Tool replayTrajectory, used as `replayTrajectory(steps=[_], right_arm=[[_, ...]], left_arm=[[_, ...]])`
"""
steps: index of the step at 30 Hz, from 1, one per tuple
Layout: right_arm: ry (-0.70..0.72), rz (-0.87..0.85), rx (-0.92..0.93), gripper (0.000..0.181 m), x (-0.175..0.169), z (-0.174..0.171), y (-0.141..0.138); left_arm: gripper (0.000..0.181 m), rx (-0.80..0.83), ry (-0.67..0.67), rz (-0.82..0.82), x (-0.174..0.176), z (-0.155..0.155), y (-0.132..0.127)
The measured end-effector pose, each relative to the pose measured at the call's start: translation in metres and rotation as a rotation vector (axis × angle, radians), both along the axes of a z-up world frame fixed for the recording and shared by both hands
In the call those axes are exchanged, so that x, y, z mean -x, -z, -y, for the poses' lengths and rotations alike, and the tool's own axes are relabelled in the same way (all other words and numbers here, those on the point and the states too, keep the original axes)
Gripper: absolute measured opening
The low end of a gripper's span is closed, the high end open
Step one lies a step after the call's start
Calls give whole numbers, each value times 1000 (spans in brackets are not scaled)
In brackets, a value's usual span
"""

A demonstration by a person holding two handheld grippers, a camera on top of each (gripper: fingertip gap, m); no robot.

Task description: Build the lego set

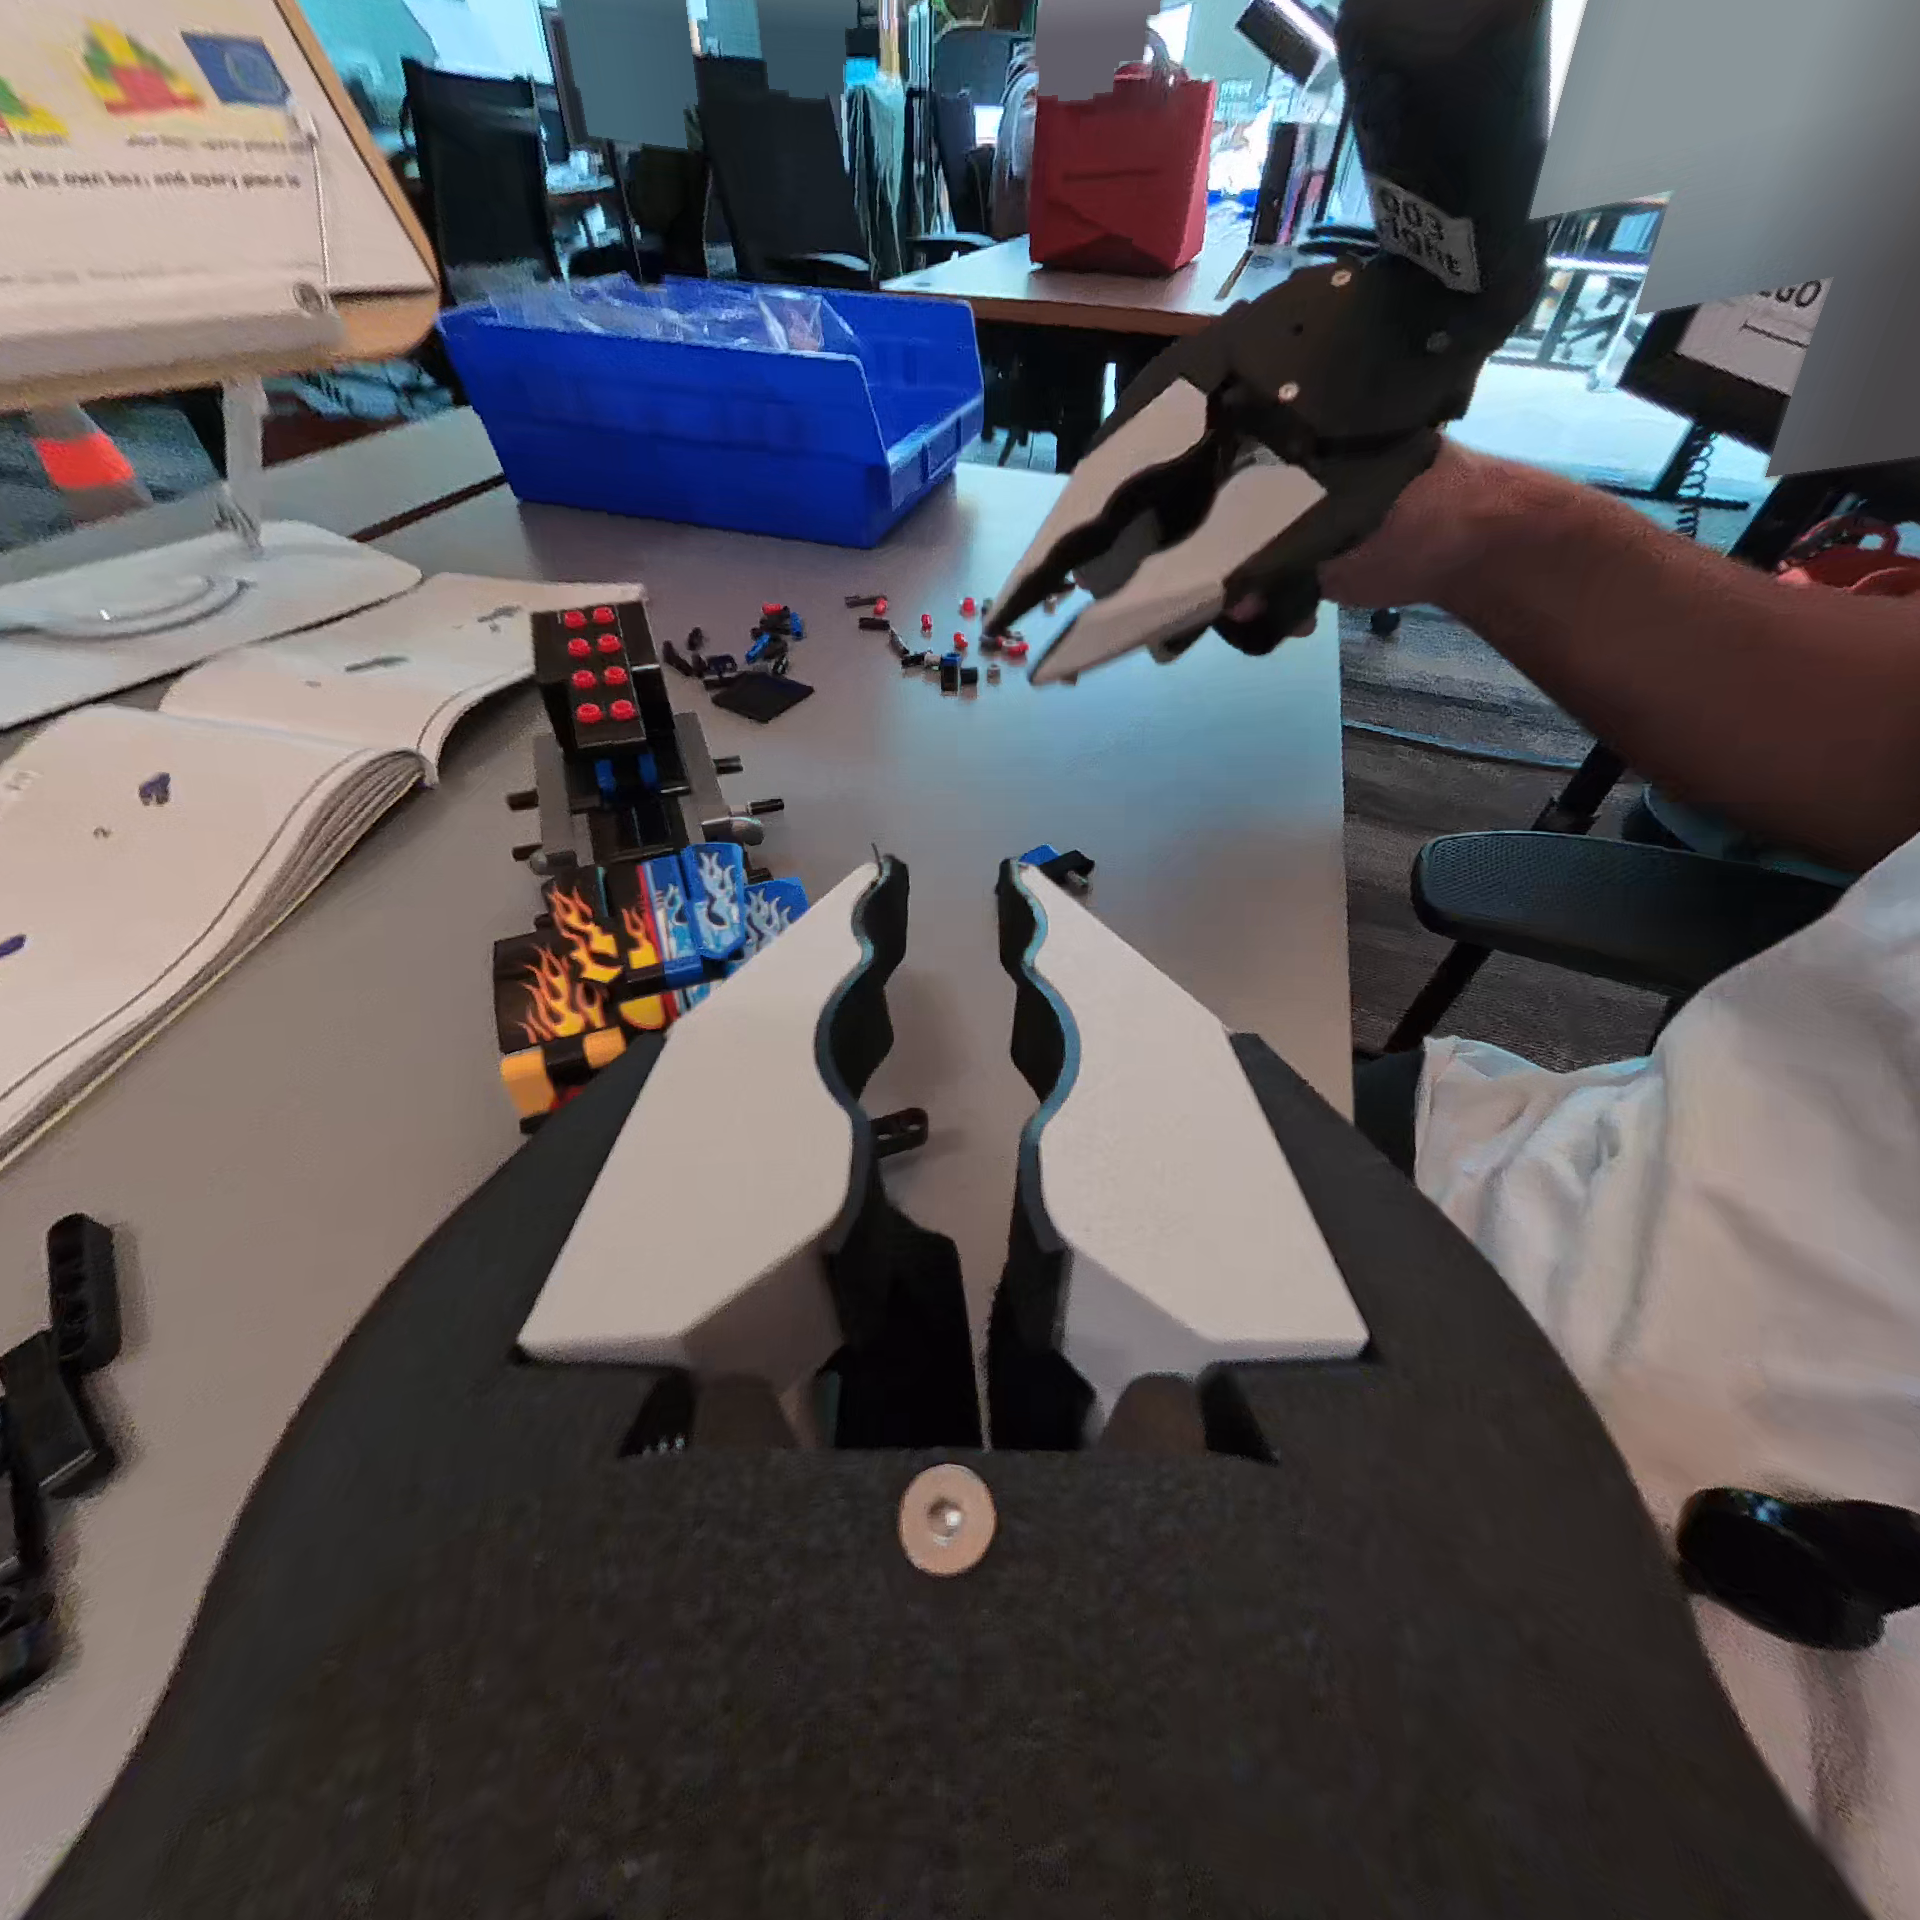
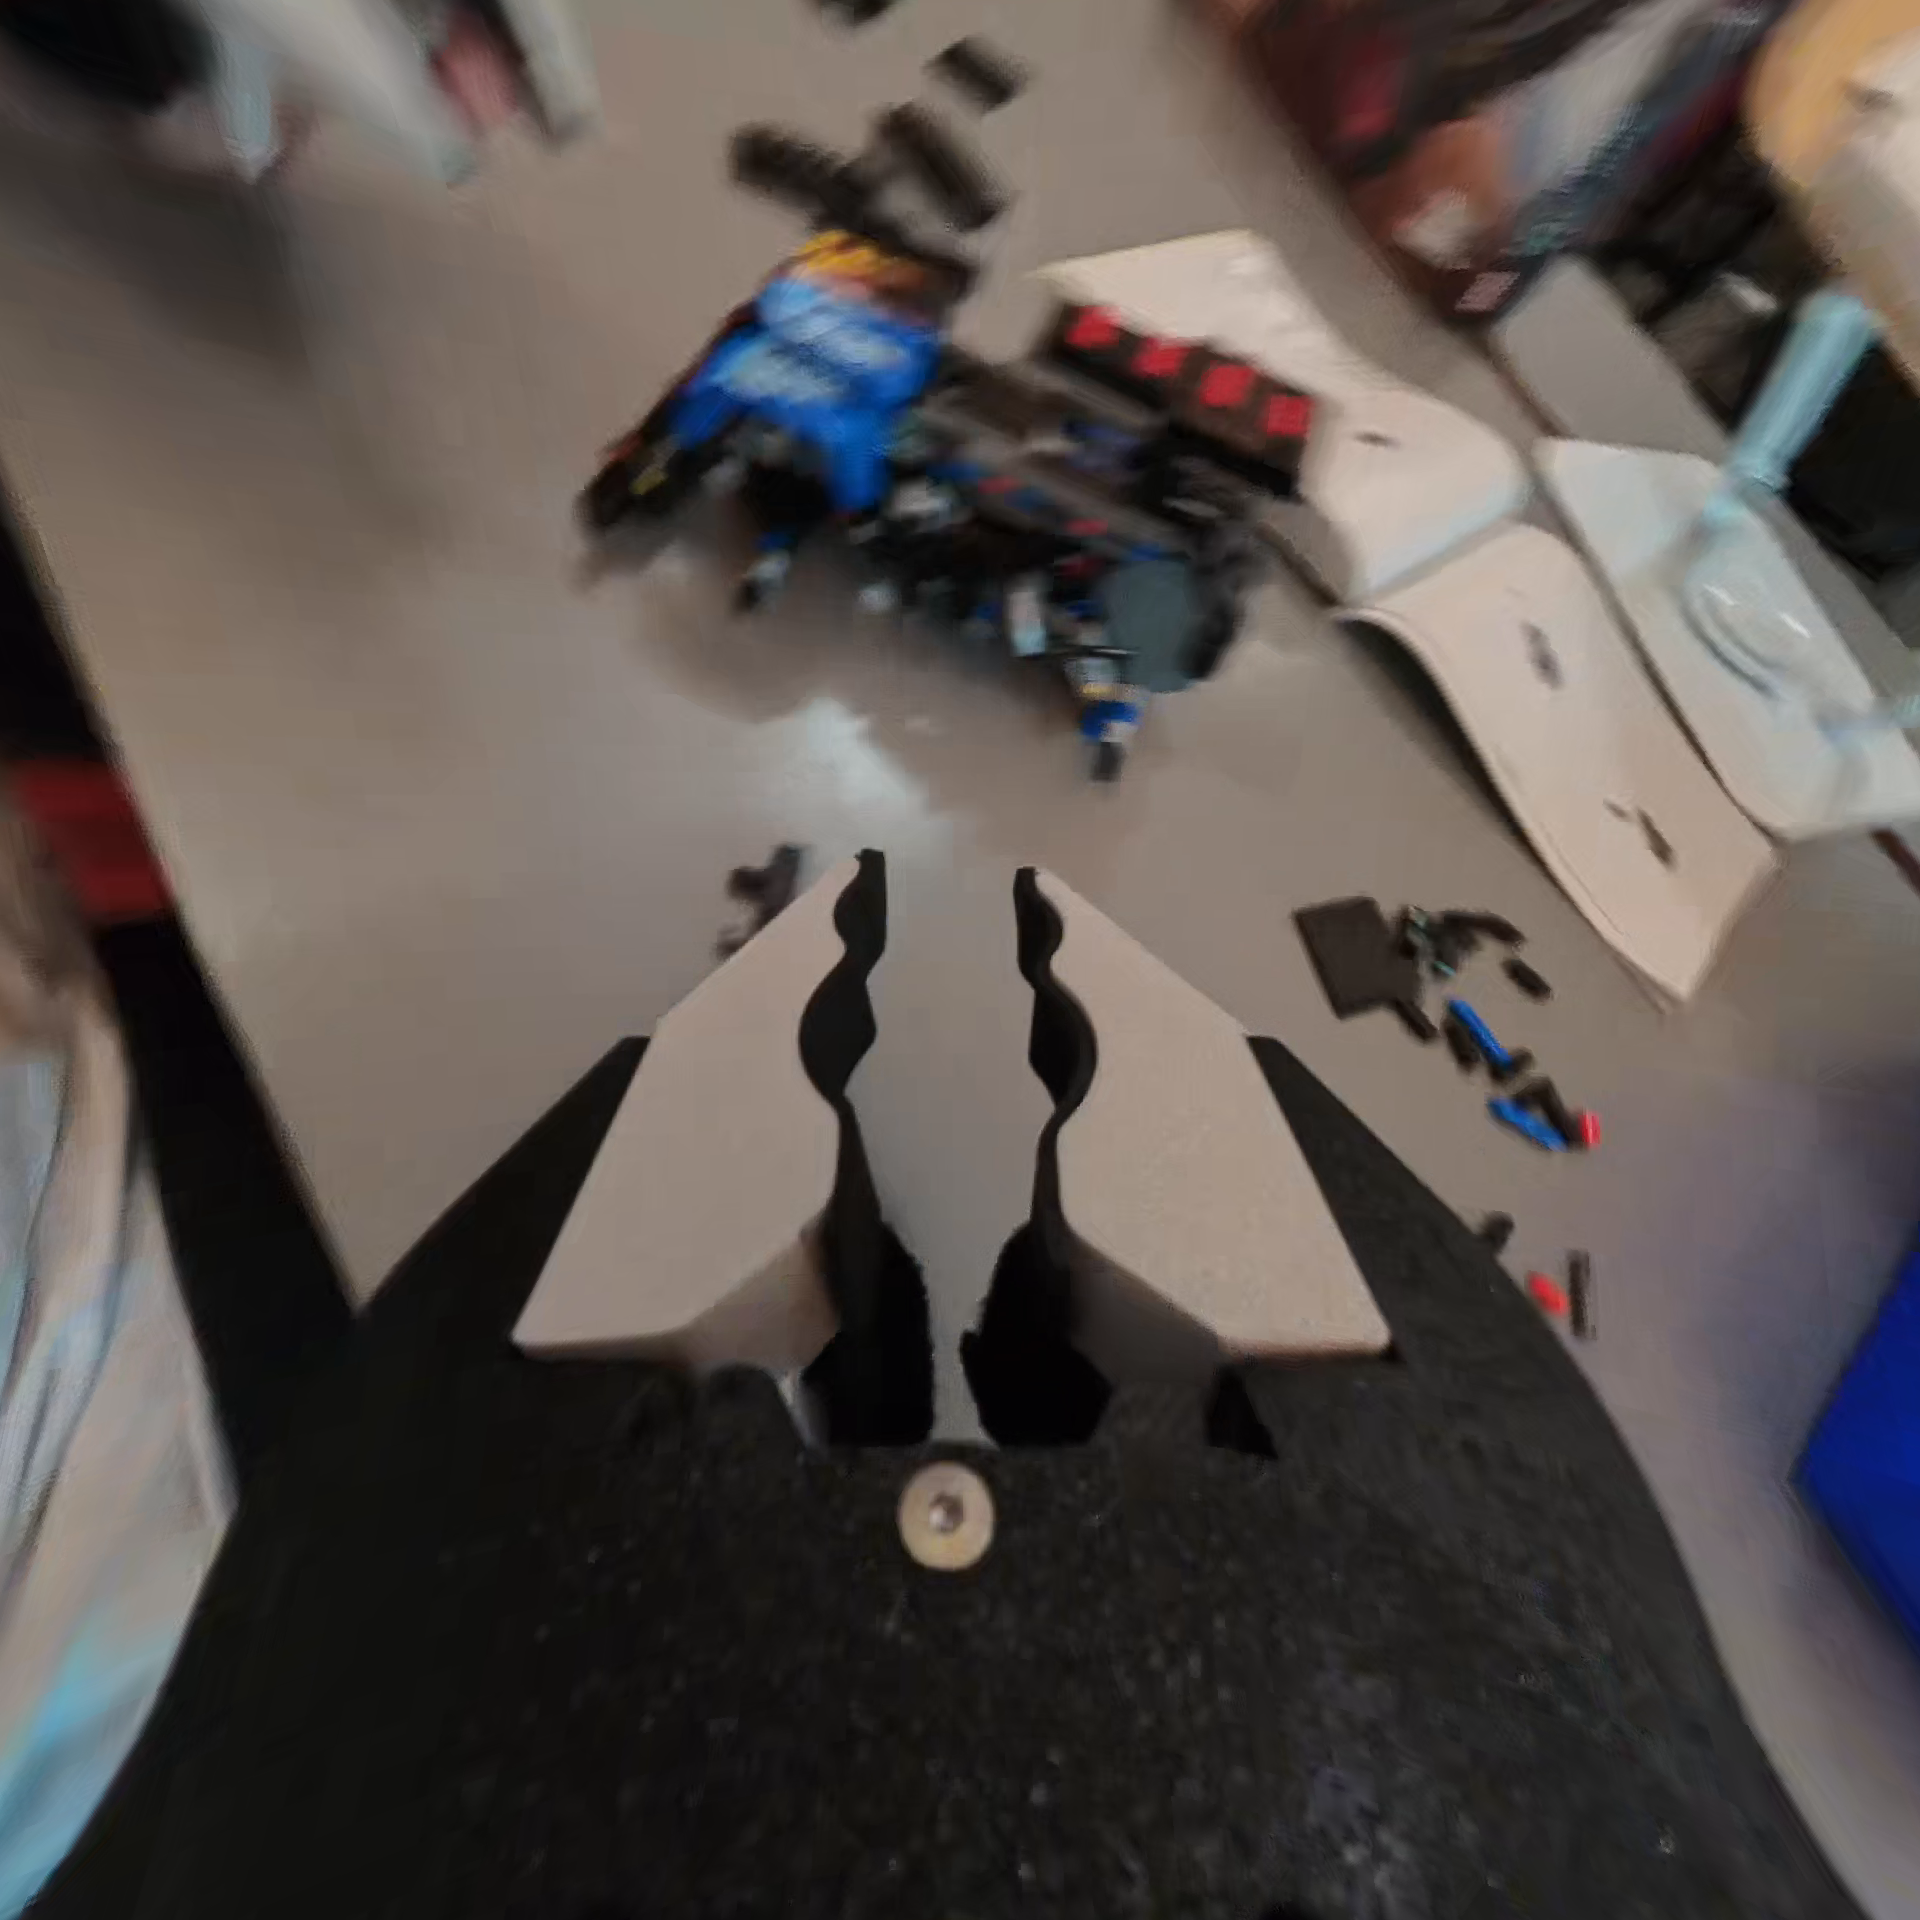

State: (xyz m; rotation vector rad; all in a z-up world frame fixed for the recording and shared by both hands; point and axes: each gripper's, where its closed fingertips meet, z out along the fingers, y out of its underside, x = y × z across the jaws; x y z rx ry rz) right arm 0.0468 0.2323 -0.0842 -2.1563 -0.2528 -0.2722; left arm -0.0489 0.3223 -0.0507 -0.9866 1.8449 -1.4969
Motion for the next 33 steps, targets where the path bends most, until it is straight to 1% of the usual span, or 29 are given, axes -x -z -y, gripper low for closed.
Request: replayTrajectory(steps=[1,3,5,6,7,9,11,12,14,17,20,22,25,27,30,33], right_arm=[[98,-59,-80,23,-19,3,-7],[221,-143,-218,24,-49,12,-19],[332,-174,-335,23,-77,24,-29],[359,-175,-371,22,-87,28,-32],[379,-167,-398,22,-95,32,-33],[418,-111,-430,21,-111,41,-34],[457,-36,-463,19,-126,48,-34],[472,-9,-487,17,-131,51,-36],[478,-13,-498,17,-135,53,-35],[469,-2,-524,15,-135,57,-40],[443,-36,-526,16,-131,56,-39],[436,-23,-519,15,-130,55,-38],[426,-19,-492,15,-129,51,-34],[421,-14,-488,15,-128,51,-33],[414,-29,-493,15,-127,51,-34],[399,-51,-502,15,-126,51,-35]], left_arm=[[16,7,-4,-39,-3,-3,-1],[16,7,-35,-104,-18,-12,-10],[17,-7,-30,-174,-40,-17,-23],[17,-21,-38,-196,-55,-21,-32],[17,-48,-39,-212,-72,-23,-41],[20,-161,-27,-237,-110,-25,-55],[21,-287,-15,-233,-157,-23,-63],[21,-331,-8,-250,-181,-19,-61],[23,-376,27,-310,-228,-6,-47],[23,-447,79,-408,-287,12,-3],[24,-503,103,-486,-329,23,41],[25,-527,118,-505,-350,29,60],[27,-576,133,-512,-370,36,78],[28,-602,121,-498,-380,37,82],[30,-611,135,-506,-384,39,87],[32,-599,167,-525,-379,44,92]])
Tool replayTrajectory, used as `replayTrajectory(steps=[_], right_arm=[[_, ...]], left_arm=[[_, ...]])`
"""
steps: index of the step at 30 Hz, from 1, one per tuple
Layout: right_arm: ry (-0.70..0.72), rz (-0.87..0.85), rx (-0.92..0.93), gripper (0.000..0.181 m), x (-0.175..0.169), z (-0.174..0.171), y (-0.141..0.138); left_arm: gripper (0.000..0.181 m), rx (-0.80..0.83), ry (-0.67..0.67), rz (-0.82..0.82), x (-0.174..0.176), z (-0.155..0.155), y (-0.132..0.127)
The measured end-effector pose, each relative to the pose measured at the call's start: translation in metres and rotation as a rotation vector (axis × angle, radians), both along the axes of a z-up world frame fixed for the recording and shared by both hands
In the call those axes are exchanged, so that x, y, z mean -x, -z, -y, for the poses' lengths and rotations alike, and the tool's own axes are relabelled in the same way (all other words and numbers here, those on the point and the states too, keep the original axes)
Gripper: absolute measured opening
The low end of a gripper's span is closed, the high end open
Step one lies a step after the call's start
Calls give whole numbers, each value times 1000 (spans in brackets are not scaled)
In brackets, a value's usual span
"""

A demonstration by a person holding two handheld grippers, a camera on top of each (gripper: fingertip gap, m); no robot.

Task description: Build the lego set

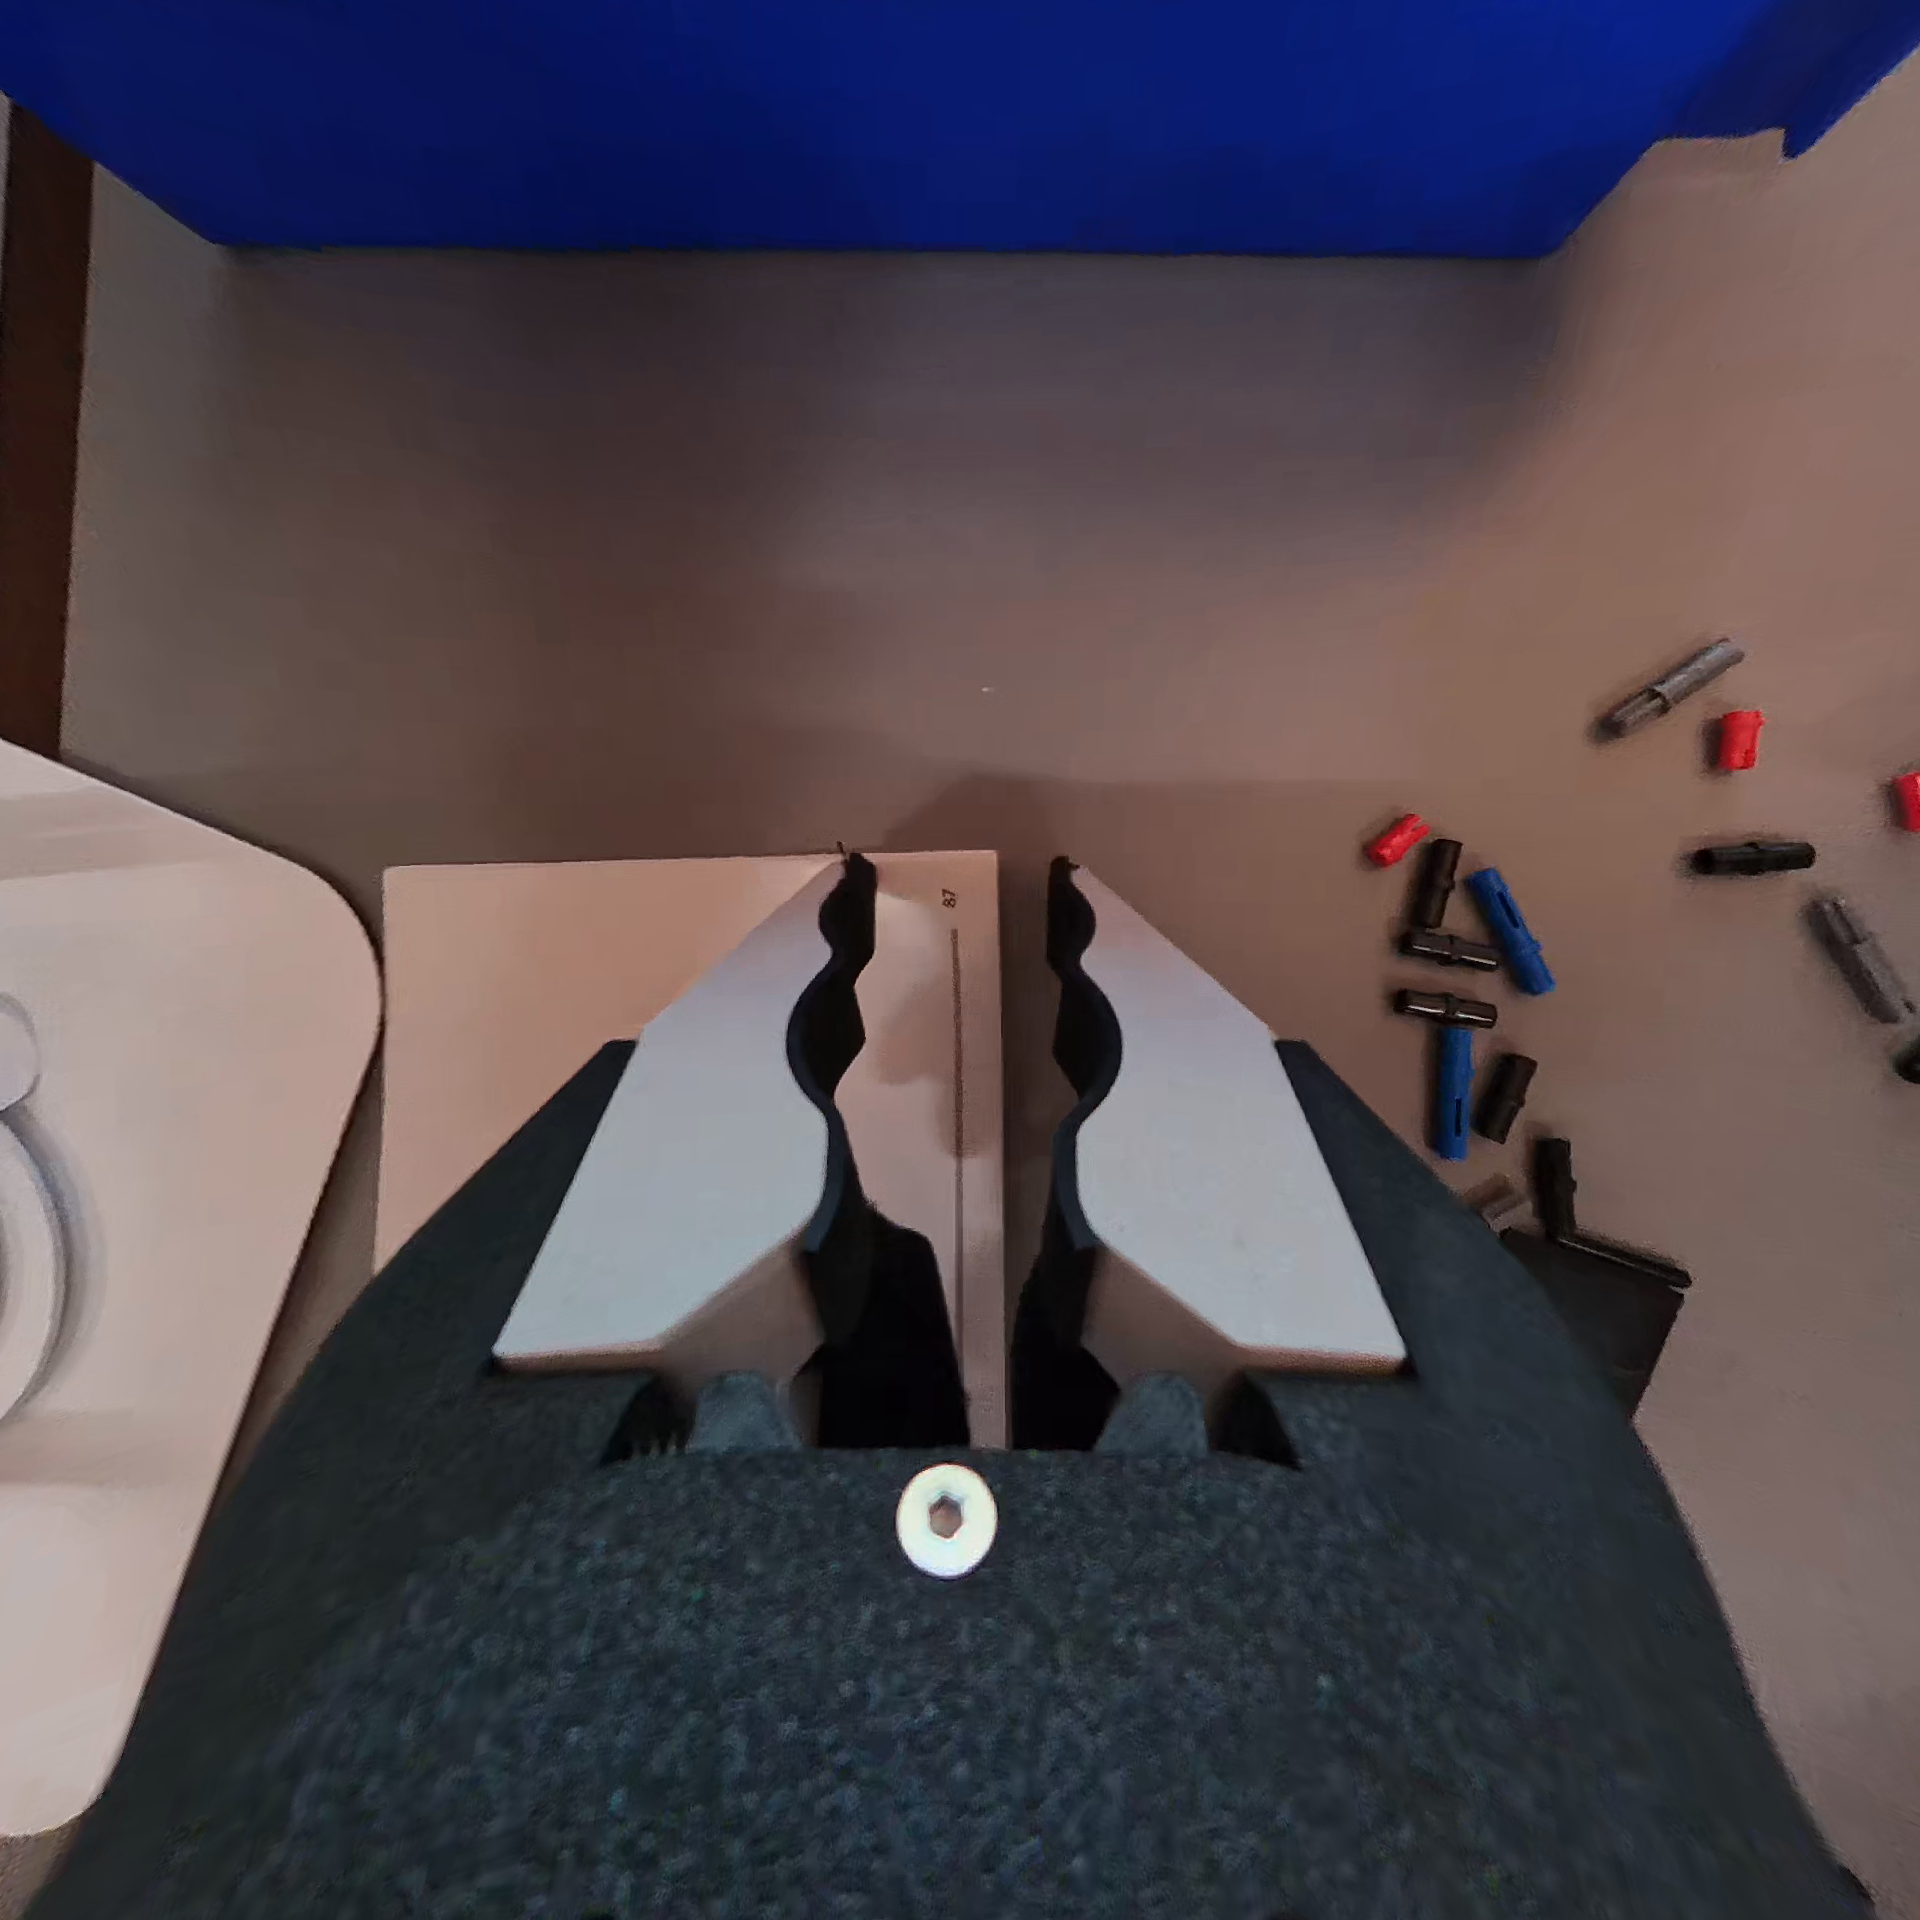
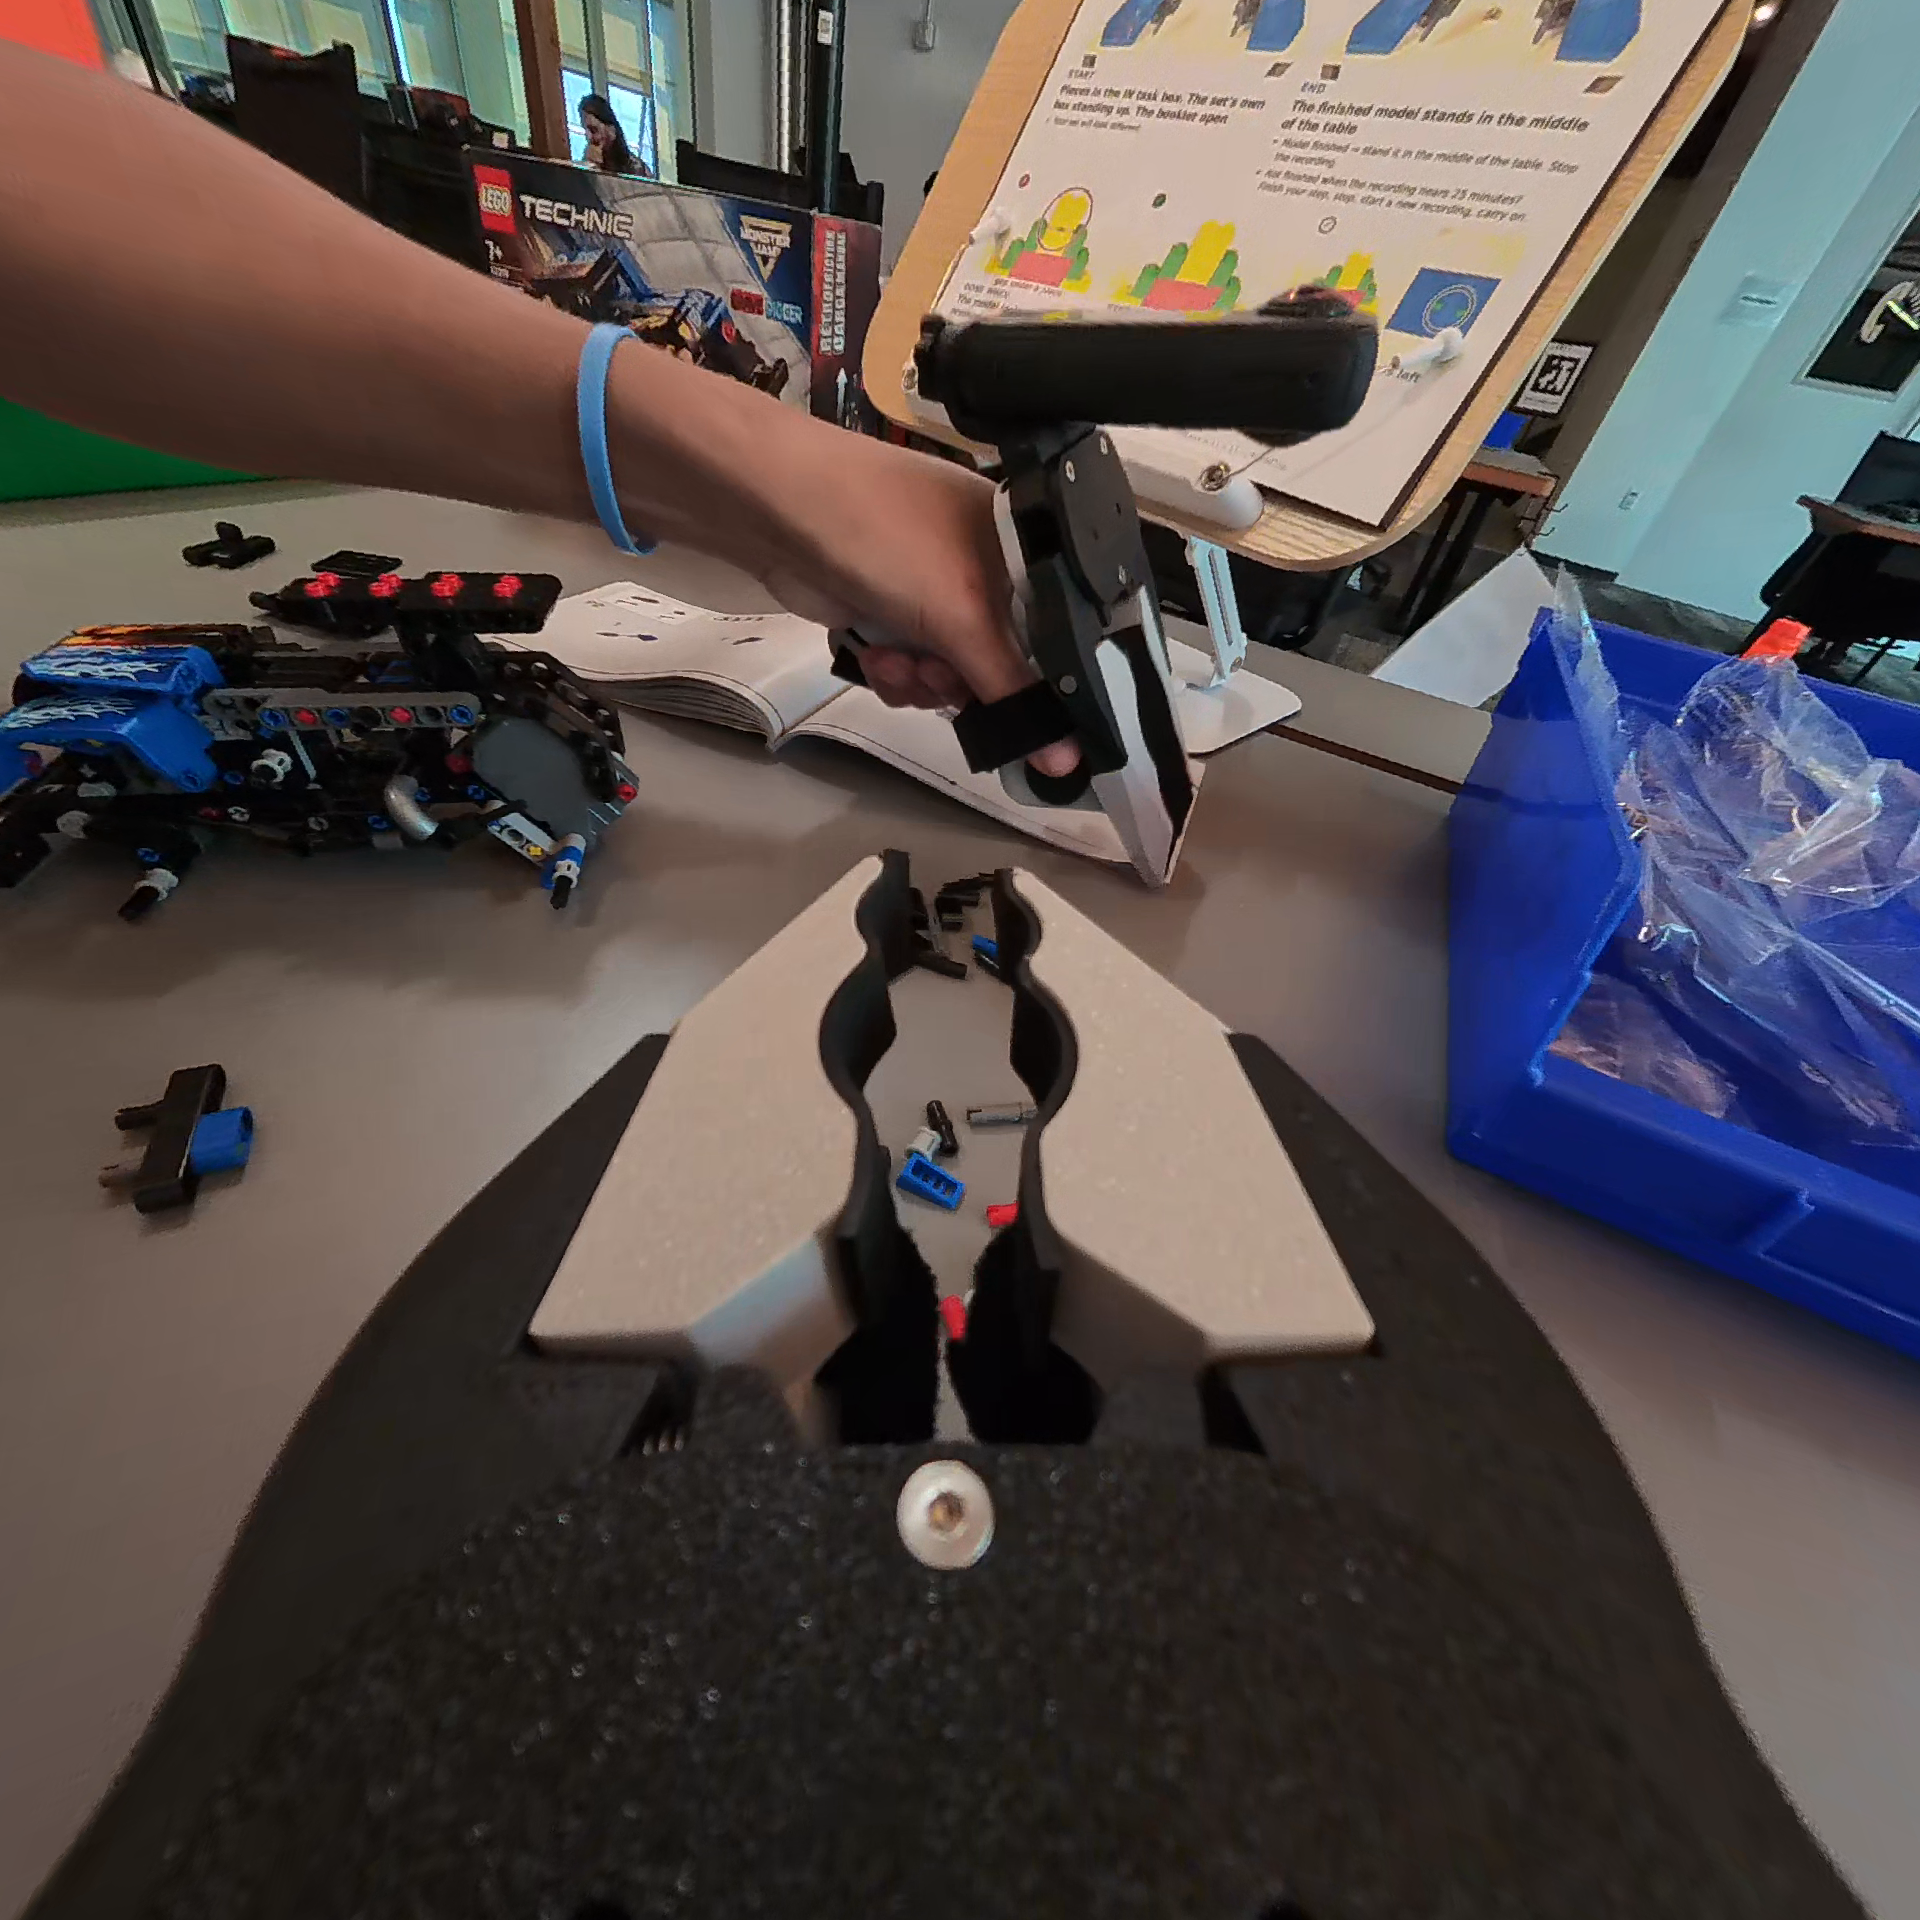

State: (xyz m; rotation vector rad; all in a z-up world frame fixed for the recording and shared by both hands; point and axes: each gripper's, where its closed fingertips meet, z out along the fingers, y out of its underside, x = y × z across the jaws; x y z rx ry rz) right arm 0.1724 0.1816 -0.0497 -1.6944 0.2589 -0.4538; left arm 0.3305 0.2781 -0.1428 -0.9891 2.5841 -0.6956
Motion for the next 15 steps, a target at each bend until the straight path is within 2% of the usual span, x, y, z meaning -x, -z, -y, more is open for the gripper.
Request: replayTrajectory(steps=[4,6,15], right_arm=[[-3,-2,2,14,1,0,0],[-6,-2,2,14,1,-1,1],[-12,-32,3,13,-1,-1,4]], left_arm=[[17,-12,-8,29,-1,-3,-2],[2,21,-5,8,4,0,-5],[0,70,-10,44,6,-8,-19]])
